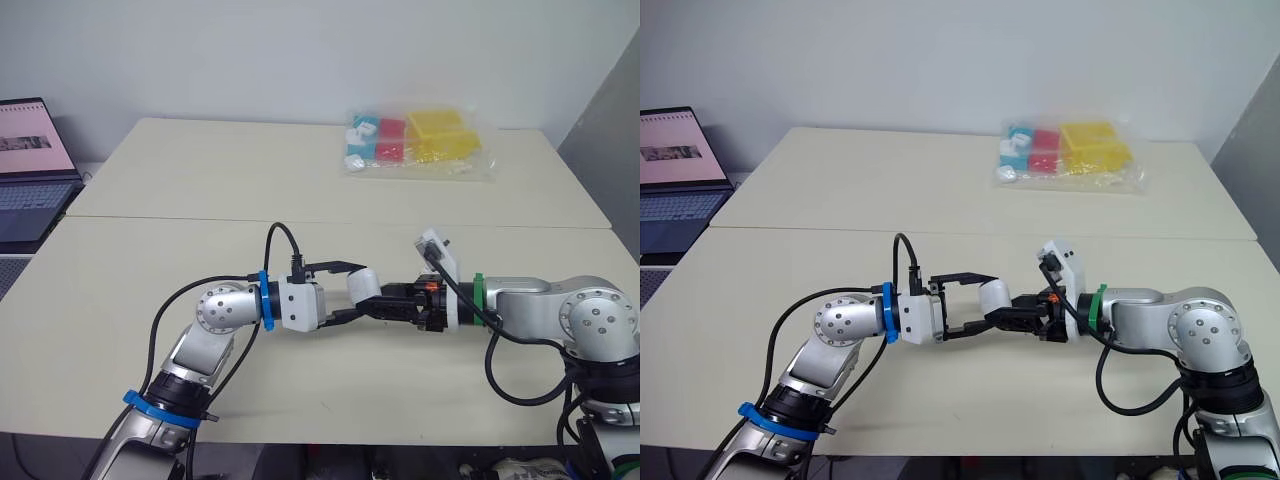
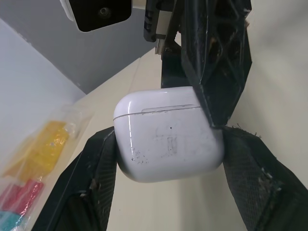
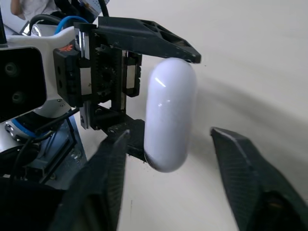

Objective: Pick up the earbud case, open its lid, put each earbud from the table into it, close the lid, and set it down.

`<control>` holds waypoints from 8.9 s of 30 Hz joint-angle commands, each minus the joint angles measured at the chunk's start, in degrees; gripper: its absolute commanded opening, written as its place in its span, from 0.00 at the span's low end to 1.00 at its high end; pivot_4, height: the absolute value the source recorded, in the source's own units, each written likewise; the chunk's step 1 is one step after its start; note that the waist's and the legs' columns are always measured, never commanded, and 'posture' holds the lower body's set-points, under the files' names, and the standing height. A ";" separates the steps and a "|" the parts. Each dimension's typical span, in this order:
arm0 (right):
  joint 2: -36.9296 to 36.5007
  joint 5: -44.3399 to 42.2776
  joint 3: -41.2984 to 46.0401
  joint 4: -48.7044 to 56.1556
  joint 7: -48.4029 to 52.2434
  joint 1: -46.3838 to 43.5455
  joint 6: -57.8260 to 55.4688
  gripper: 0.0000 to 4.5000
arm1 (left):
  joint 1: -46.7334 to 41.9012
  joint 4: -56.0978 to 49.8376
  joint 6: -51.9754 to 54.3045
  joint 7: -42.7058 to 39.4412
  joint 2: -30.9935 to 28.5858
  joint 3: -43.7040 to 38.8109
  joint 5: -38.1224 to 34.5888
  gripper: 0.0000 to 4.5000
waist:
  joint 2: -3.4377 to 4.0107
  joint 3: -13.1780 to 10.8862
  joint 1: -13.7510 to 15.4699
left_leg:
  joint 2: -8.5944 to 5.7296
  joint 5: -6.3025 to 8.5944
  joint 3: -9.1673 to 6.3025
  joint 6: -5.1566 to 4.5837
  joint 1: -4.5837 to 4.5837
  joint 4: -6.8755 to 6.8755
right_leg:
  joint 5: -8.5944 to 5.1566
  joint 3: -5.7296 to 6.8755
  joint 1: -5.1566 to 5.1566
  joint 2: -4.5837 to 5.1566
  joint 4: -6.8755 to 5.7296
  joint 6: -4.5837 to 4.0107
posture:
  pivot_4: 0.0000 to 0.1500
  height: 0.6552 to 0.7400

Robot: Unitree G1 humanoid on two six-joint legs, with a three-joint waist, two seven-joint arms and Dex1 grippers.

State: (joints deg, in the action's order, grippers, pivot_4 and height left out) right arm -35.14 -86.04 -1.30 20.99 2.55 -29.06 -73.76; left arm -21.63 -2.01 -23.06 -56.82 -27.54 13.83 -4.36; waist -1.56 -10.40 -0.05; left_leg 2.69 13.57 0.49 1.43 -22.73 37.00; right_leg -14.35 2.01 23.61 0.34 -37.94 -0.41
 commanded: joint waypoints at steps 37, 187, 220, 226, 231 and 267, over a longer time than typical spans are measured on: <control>-29.60 60.20 -27.69 8.44 45.69 -15.65 31.12 0.17 | -4.49 -18.19 61.27 -2.87 -11.37 0.28 -19.44 1.00 | 0.18 -0.16 -0.21 | 0.02 0.01 0.04 -0.01 -0.32 -0.09 | -0.06 0.01 0.54 -0.10 0.08 -0.05 | 1.00 1.00; -11.06 70.58 -5.55 0.70 59.83 -12.09 43.77 0.91 | 2.05 -6.51 32.04 3.92 7.23 -4.37 -13.70 0.18 | 0.12 -0.15 -0.03 | 0.01 0.00 0.08 0.00 -0.20 0.81 | -0.02 -0.19 0.46 -0.10 -0.97 -0.14 | 1.00 1.00; 2.52 69.14 15.73 19.83 16.97 25.24 0.26 0.91 | 3.07 -6.26 29.88 3.11 6.77 -4.04 -13.57 0.18 | 0.16 -0.17 -0.03 | -0.01 0.01 0.02 0.00 -0.29 0.59 | -0.05 -0.10 0.49 -0.05 -0.68 -0.14 | 1.00 1.00; 6.09 68.69 17.48 17.54 15.92 26.91 1.64 0.91 | 3.22 -6.33 29.93 3.12 6.72 -3.83 -13.43 0.18 | 0.16 -0.17 -0.04 | 0.00 0.01 -0.04 0.00 -0.28 0.53 | -0.06 -0.04 0.49 -0.07 -0.67 -0.15 | 1.00 1.00; 7.03 69.00 17.33 15.74 15.19 27.02 1.95 0.91 | 3.25 -6.51 29.94 3.04 6.55 -3.78 -13.38 0.18 | 0.16 -0.17 -0.06 | 0.00 0.01 -0.01 0.00 -0.27 0.44 | -0.06 -0.06 0.49 -0.07 -0.60 -0.15 | 1.00 1.00; -18.94 69.72 6.78 7.94 43.97 26.15 32.47 0.09 | 4.24 -7.58 29.71 3.18 4.96 -4.21 -13.28 0.18 | 0.16 -0.18 -0.04 | -0.04 0.00 0.03 -0.01 -0.27 -0.03 | -0.01 -0.07 0.42 -0.12 0.02 -0.08 | 1.00 1.00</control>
State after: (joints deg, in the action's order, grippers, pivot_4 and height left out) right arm -51.58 -17.71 6.71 30.42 39.72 -3.35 -50.63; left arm -17.54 -6.90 7.33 -53.39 -22.34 9.85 -17.19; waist -1.40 -10.58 -0.09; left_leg 2.65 13.57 0.55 1.42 -22.99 36.97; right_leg -14.37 1.92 24.04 0.21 -37.91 -0.48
